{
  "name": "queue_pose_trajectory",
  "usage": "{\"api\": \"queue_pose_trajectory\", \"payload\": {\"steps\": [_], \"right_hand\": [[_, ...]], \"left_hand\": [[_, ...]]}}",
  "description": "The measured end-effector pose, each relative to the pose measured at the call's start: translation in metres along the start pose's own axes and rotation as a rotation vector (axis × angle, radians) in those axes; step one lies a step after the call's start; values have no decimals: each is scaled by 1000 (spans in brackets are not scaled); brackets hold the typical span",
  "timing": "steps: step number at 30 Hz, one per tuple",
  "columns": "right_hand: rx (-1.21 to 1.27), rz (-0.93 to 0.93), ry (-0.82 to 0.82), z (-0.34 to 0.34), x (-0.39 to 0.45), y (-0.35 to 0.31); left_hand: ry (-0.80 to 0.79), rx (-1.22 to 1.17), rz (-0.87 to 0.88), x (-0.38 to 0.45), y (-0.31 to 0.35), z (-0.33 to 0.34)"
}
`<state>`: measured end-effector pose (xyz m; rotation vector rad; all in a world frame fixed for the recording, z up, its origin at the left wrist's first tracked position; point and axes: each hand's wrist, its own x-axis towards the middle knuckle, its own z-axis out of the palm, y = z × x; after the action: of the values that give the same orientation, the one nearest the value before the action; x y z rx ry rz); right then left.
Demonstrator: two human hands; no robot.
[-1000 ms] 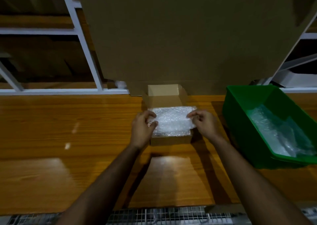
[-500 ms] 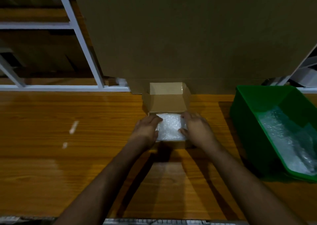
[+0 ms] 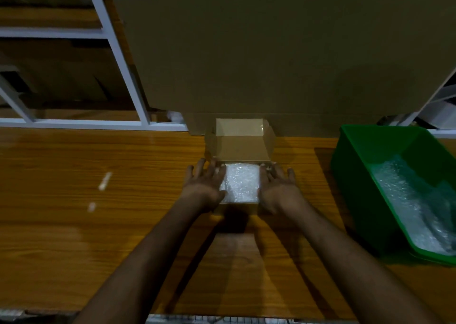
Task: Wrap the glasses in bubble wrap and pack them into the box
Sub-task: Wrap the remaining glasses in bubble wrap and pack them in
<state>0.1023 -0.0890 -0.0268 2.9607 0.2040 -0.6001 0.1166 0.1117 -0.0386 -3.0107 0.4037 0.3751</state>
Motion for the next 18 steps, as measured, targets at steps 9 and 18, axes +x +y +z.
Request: {"api": "queue_pose_trajectory", "payload": {"steps": [9,18], "right_hand": [[131,17,262,-16,2,37],[73,81,14,-20,11,25]], "left_hand": [[158,-41,-6,-6,4,-1],[262,-124,-24,-13,-12,-10]]}}
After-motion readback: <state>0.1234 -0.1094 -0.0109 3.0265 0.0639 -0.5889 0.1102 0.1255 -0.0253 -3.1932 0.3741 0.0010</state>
